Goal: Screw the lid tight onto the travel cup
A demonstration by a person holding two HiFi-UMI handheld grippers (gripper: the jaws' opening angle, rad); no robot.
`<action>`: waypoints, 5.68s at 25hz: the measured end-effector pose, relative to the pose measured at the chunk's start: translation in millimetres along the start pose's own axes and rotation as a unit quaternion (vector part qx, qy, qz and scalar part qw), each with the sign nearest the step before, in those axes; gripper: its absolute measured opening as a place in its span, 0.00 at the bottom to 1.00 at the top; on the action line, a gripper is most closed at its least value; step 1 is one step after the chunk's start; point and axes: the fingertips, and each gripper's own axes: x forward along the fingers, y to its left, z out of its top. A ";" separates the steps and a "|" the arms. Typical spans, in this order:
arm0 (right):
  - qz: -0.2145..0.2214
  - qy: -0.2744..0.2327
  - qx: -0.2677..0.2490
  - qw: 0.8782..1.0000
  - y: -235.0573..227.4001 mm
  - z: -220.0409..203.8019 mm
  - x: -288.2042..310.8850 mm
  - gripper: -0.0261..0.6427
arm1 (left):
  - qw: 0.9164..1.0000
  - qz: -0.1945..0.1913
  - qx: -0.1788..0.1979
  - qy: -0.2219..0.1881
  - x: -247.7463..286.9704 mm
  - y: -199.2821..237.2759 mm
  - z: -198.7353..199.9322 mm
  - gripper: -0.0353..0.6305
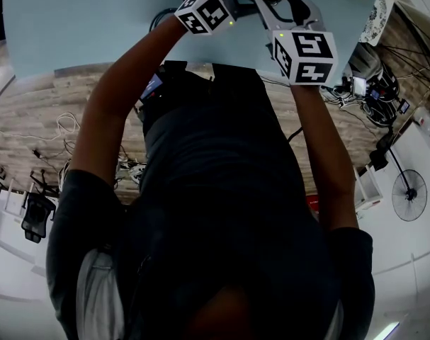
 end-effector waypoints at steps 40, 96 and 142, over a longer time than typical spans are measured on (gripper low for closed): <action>-0.036 -0.015 -0.080 0.996 1.2 -0.4 3.1 0.39 | 1.000 0.008 -0.002 -0.002 1.2 2.5 -1.2 0.67; -0.023 -0.001 0.053 0.998 -5.7 -2.7 3.8 0.38 | 1.000 0.017 -0.008 -0.002 2.4 3.4 -1.5 0.67; -0.087 -0.038 -0.033 0.995 -2.4 15.6 3.5 0.41 | 1.000 0.016 -0.010 -0.004 2.6 2.5 0.6 0.67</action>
